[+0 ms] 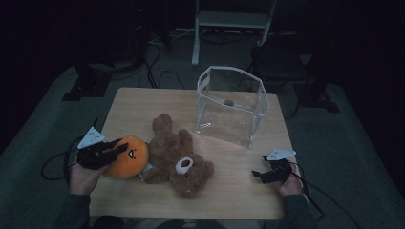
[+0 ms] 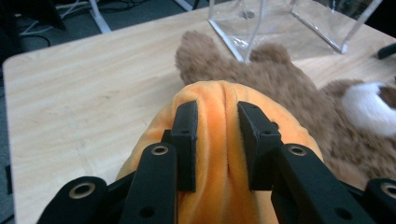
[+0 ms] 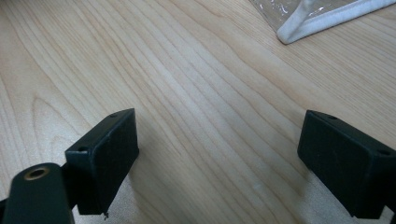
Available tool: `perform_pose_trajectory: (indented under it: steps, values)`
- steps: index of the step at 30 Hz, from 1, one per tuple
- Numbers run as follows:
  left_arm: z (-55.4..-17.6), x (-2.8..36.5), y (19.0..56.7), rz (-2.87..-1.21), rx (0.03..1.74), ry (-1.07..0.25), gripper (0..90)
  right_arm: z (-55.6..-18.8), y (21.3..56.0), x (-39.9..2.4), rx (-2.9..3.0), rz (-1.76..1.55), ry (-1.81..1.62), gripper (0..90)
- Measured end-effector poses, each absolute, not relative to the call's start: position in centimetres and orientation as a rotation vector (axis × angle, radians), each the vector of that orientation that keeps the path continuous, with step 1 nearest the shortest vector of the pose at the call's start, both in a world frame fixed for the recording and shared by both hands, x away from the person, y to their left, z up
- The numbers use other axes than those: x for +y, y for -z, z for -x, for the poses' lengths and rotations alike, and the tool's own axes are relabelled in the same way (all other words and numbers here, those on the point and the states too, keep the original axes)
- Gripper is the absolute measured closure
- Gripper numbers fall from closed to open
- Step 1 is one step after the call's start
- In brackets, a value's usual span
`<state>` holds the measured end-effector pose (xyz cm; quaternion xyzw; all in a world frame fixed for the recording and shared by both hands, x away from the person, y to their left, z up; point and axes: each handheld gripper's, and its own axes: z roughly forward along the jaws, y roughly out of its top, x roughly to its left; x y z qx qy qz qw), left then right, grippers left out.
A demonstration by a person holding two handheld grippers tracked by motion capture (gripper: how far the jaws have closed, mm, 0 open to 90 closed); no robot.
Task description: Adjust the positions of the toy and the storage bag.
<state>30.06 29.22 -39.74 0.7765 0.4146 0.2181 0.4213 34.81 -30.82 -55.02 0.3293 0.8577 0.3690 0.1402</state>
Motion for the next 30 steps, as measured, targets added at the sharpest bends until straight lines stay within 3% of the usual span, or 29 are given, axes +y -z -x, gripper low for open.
perform_pose_trajectory:
  steps: [16,30]
  values:
    - [-37.0,29.2,37.5,-1.938,1.078,-0.626,70.1,-34.8,55.0,-30.8,2.477,-0.951,-1.067,11.6]
    - [-43.9,29.7,40.0,-1.918,1.208,-0.664,69.8,-34.8,55.0,-30.8,2.477,-0.952,-1.067,11.6]
